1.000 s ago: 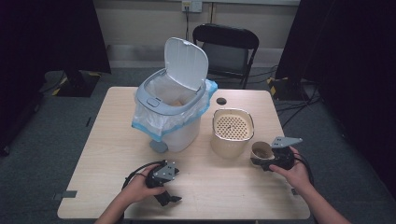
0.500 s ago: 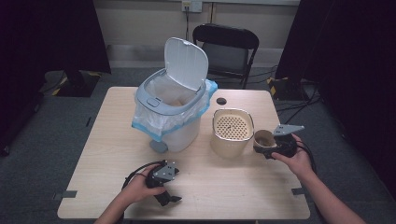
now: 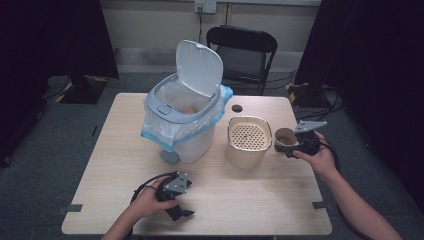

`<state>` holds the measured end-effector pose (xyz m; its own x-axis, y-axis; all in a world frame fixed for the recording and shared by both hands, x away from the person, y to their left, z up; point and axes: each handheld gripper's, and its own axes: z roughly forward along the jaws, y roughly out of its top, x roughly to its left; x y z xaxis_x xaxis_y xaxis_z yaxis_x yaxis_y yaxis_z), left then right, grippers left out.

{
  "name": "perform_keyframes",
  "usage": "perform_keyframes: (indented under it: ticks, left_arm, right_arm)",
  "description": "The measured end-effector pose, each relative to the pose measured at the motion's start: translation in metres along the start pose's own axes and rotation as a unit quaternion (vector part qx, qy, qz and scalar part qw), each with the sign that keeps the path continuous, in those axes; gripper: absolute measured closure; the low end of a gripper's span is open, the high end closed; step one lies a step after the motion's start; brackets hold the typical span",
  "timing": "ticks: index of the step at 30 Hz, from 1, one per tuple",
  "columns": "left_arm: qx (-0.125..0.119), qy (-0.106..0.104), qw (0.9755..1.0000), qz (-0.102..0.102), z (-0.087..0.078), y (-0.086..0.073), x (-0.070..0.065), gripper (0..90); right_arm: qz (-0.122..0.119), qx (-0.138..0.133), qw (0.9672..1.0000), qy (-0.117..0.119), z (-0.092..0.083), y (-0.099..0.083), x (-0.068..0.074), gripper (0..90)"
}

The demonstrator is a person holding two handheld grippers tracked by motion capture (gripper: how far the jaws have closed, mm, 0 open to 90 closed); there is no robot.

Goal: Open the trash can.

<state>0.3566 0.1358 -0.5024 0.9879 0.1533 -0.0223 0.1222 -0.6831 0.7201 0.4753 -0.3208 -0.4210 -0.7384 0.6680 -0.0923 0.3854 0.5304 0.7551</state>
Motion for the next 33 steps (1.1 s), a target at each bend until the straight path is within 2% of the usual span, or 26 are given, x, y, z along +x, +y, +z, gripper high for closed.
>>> perform_keyframes:
  ticks: [7,8,13,15,16,18,20,33]
  left_arm:
    - [0.004,0.000,1.0000,0.006,-0.001,0.000,0.001,0.0]
    - [0.000,0.000,1.0000,0.000,0.000,0.000,0.000,0.0]
    - [-0.001,0.000,1.0000,-0.001,0.000,0.000,0.000,0.0]
    - [0.005,0.000,1.0000,0.006,-0.001,0.000,0.001,0.0]
    - [0.000,0.000,1.0000,-0.001,0.000,0.000,0.000,0.0]
    - [0.006,0.000,0.9999,0.009,-0.001,0.000,0.001,0.0]
    - [-0.001,0.000,1.0000,-0.001,0.000,0.000,0.000,0.0]
    - [0.000,0.000,1.0000,0.001,0.000,0.000,0.000,0.0]
  right_arm:
    - [-0.005,0.003,1.0000,-0.005,0.004,0.010,-0.010,28.2]
    - [-0.008,0.003,0.9999,-0.007,0.005,0.014,-0.013,28.2]
    - [-0.011,0.002,0.9999,-0.006,0.009,0.024,-0.018,28.2]
    - [-0.005,0.001,1.0000,-0.007,0.010,0.027,-0.021,28.2]
    - [-0.005,0.001,1.0000,-0.008,0.010,0.029,-0.022,28.2]
    - [-0.004,0.001,0.9999,-0.012,0.011,0.032,-0.025,28.2]
    - [-0.004,-0.001,0.9999,-0.014,0.012,0.035,-0.028,28.2]
    - [-0.005,-0.009,0.9993,-0.036,0.014,0.061,-0.044,28.2]
